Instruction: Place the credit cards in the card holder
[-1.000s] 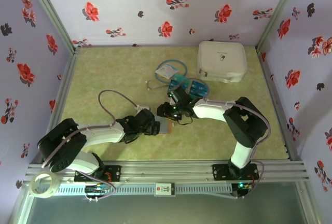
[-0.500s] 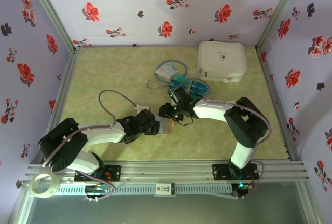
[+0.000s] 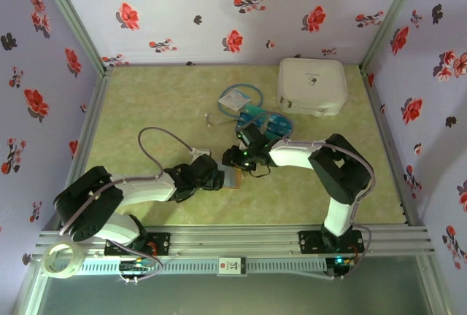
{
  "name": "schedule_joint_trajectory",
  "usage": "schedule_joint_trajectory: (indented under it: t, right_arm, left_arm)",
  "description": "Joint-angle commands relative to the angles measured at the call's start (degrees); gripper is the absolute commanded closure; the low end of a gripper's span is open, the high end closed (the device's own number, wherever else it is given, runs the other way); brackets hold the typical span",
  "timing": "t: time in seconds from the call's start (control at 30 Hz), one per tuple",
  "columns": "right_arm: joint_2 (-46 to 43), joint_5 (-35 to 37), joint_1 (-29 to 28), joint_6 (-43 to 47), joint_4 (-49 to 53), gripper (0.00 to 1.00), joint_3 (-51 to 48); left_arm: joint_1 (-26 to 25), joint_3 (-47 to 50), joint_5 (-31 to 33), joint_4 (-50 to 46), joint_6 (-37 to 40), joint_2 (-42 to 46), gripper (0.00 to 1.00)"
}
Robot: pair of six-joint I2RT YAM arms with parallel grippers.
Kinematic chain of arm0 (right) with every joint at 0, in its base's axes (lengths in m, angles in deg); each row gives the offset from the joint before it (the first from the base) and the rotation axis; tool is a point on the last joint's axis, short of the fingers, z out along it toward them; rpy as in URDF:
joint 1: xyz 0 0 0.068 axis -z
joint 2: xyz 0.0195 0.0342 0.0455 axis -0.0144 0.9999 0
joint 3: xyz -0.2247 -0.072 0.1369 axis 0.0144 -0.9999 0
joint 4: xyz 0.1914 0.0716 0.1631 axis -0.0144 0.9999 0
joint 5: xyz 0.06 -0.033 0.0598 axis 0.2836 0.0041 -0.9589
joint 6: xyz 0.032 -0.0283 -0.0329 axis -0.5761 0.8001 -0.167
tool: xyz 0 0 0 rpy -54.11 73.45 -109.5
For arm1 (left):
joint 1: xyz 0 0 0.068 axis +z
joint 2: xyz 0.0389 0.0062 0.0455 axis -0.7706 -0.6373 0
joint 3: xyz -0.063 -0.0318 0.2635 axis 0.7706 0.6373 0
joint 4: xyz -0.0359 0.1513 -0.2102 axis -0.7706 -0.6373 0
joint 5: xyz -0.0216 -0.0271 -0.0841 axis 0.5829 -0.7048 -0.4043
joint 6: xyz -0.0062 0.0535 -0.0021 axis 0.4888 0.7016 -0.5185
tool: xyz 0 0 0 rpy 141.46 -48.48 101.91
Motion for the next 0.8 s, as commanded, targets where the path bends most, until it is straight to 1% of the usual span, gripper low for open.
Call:
schedule_joint_trajectory:
  t: [0.0,0.27,0.57,0.77]
  right_arm:
    - [1.7,-1.2,-1.1,-1.1,0.4,0.59,0.9]
    - [1.4,-1.7,-2.3,-2.5,-0.8,0.60,0.8]
    - [0.3,-2.3,-2.3,-4.3,-2.8,0.60,0.2]
    - [-2.5,-0.4,-1.0,-4.4,-2.4,0.60,-1.3]
  left_arm:
    - [0.9,3.2,0.2,-3.2,-1.3,-3.4,0.05]
    - [0.9,3.4,0.1,-2.8,-1.2,-3.5,0.05]
    - [0.9,3.7,0.1,-2.7,-1.2,-3.1,0.05]
    - [0.9,3.5,0.0,-3.9,-1.1,-1.1,0.05]
